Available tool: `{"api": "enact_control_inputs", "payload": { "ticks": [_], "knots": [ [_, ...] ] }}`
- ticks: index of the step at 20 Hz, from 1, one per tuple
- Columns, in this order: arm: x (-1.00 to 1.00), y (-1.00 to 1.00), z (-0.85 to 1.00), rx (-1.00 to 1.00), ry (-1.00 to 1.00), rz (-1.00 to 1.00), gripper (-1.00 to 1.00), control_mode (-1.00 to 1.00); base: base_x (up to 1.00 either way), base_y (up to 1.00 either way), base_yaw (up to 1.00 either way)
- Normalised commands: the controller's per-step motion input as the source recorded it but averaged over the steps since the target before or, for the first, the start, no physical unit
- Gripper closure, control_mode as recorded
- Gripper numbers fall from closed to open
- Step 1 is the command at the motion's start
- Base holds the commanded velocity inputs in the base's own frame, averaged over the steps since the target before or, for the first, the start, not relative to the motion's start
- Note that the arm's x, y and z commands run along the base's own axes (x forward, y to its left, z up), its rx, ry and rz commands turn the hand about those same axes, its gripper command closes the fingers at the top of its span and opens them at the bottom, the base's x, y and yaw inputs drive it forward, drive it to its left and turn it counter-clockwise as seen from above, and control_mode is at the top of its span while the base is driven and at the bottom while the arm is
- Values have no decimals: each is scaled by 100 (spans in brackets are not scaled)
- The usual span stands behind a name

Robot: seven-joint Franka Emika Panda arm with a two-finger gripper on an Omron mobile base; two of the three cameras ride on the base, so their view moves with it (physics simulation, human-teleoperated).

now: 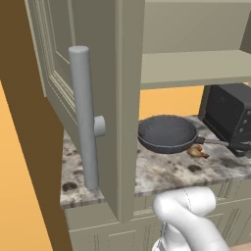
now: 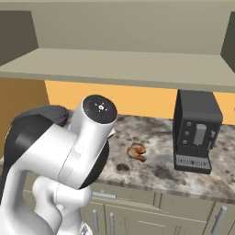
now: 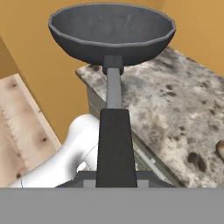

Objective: Retrieve the pan from the cabinet, then place the raw meat into the pan to avoid contamination.

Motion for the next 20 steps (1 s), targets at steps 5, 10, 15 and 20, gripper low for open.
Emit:
{"api": "enact_control_inputs", "payload": {
  "ticks": [5,10,15,20],
  "knots": [
    [41,0,-14,-6,0,-5,100,-100,0,0,0],
    [59,-3,-19,-2,0,-6,100,-100,0,0,0],
    [60,-11,-35,0,3,-7,100,-100,0,0,0],
    [68,-6,-48,0,3,-6,100,-100,0,0,0]
  ]
}}
